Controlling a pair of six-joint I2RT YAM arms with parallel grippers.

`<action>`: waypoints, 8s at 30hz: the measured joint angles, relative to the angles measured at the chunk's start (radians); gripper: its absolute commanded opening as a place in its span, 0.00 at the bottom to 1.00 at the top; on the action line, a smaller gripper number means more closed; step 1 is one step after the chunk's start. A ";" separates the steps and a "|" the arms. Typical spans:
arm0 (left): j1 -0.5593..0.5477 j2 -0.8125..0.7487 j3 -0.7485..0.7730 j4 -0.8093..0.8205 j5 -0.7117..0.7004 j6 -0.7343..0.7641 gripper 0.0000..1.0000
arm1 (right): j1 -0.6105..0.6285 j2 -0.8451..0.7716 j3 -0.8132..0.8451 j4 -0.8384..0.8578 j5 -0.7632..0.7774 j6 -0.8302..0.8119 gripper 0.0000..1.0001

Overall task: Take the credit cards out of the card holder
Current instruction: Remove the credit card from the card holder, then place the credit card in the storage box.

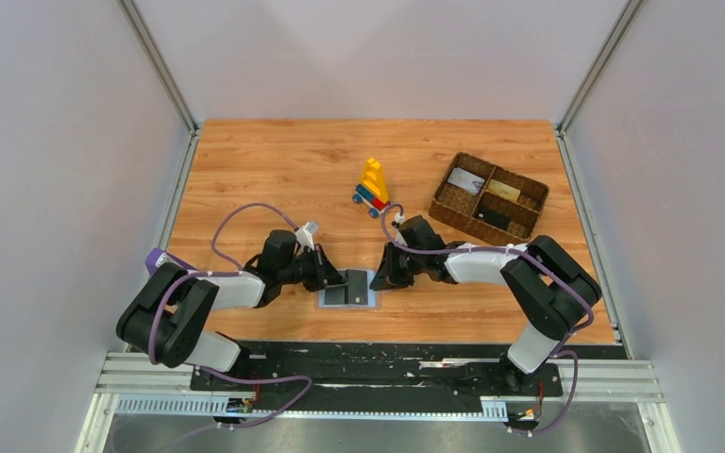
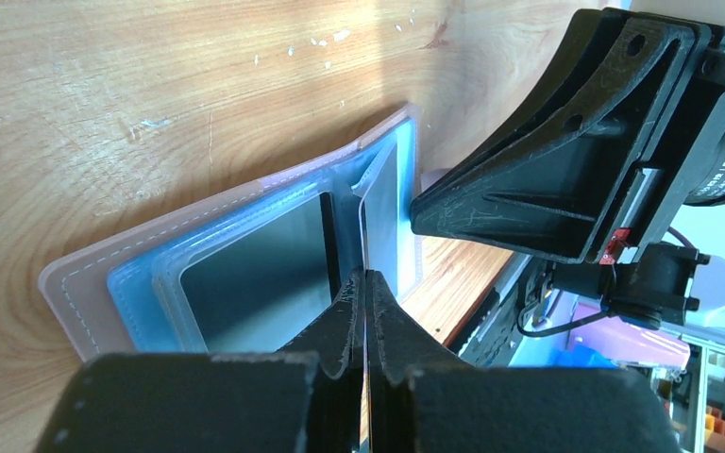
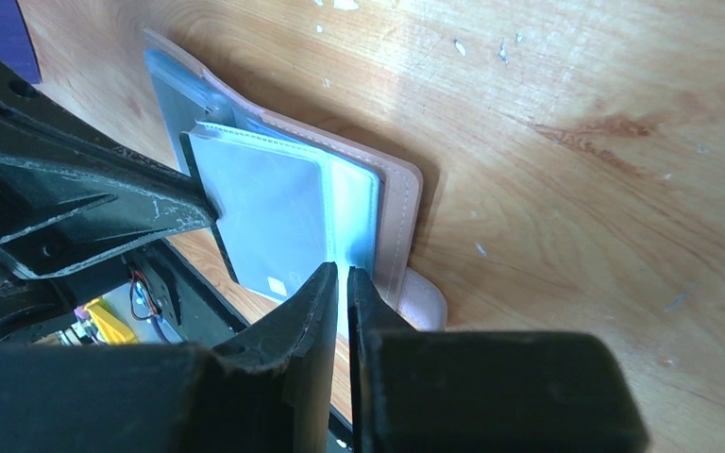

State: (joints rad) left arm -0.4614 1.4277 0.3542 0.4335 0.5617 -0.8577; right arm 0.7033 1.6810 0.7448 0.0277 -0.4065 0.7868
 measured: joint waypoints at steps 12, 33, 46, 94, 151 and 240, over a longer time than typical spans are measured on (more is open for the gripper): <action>0.007 0.034 0.000 0.024 0.063 0.000 0.00 | 0.000 -0.077 0.017 0.010 -0.046 -0.007 0.13; 0.036 0.054 0.013 -0.024 0.093 0.015 0.00 | 0.000 0.060 0.016 0.074 -0.055 -0.003 0.10; 0.069 0.024 0.013 -0.069 0.134 0.052 0.12 | 0.000 0.060 0.013 0.079 -0.053 -0.004 0.10; 0.076 -0.168 0.127 -0.456 -0.036 0.157 0.33 | -0.016 -0.095 0.046 0.001 -0.126 -0.185 0.18; 0.000 -0.034 0.002 0.011 0.045 -0.065 0.40 | -0.010 0.042 0.005 0.063 -0.080 -0.094 0.12; -0.034 -0.345 0.345 -0.685 -0.024 0.249 0.00 | -0.075 -0.331 0.139 -0.159 -0.253 -0.449 0.41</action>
State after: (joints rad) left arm -0.4957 1.0824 0.6991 -0.2516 0.5377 -0.6086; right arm 0.6281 1.3499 0.8841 -0.1318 -0.6590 0.3378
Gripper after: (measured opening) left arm 0.007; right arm 0.398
